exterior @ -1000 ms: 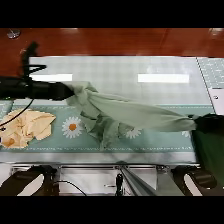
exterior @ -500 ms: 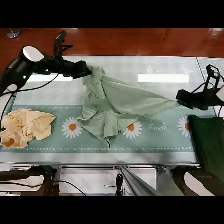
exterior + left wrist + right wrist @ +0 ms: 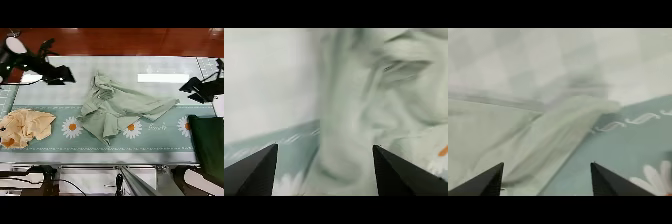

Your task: Fold the shirts.

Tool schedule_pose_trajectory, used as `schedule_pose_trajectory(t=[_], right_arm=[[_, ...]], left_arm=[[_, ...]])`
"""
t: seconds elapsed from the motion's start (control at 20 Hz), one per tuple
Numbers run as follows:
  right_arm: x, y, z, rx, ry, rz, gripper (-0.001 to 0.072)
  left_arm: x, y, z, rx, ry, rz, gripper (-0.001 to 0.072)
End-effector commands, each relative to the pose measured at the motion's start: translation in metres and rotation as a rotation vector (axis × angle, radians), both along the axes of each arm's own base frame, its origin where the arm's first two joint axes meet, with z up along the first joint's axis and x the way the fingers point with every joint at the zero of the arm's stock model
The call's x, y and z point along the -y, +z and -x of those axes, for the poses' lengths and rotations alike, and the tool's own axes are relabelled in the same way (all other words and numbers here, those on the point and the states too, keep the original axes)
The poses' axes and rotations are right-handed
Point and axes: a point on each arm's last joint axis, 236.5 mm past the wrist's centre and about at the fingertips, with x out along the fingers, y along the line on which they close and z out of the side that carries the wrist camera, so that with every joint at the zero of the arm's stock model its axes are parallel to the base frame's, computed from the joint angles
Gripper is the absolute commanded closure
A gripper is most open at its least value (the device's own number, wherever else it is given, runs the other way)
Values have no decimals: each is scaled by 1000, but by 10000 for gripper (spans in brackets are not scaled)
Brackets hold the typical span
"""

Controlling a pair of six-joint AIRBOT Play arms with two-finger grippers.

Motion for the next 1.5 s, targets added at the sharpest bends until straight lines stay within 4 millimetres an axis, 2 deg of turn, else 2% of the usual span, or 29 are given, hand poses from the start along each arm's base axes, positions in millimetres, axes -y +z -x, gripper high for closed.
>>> schedule_pose_trajectory(t=[0.0, 0.1, 0.2, 0.3, 0.4, 0.55, 0.65, 0.9, 1.1, 1.3, 1.35, 1.4, 1.45], right_arm=[[43, -17, 59, -86, -71, 62, 81], [35, -44, 82, -68, -152, 20, 83], [13, -63, 90, -16, -182, -46, 90], [-9, -71, 91, 20, -175, -119, 90], [-23, -69, 87, 51, -159, -178, 90], [-29, -66, 85, 64, -149, -202, 90], [-32, -66, 88, 55, -136, -211, 90], [-39, -65, 93, 34, -116, -235, 90], [-41, -64, 92, 37, -119, -246, 90], [-41, -61, 89, 51, -130, -256, 90], [-41, -62, 89, 52, -131, -254, 90], [-39, -62, 88, 54, -132, -248, 90], [-38, -63, 88, 55, -136, -242, 90]], left_arm=[[-48, -23, 66, -166, 130, -46, 6], [-45, -44, 105, -187, 160, -40, 6], [-28, -62, 139, -195, 186, 14, 6], [-3, -72, 164, -218, 209, 118, 7], [9, -86, 175, -242, 253, 167, 8], [39, -99, 176, -242, 301, 260, 7], [62, -101, 166, -176, 273, 300, 8], [97, -124, 156, -161, 263, 260, 8], [128, -122, 137, -117, 255, 308, 7], [160, -122, 131, -107, 173, 304, 26], [163, -119, 125, -104, 167, 311, 243], [164, -114, 120, -101, 161, 321, 672], [165, -107, 112, -82, 152, 331, 679]])
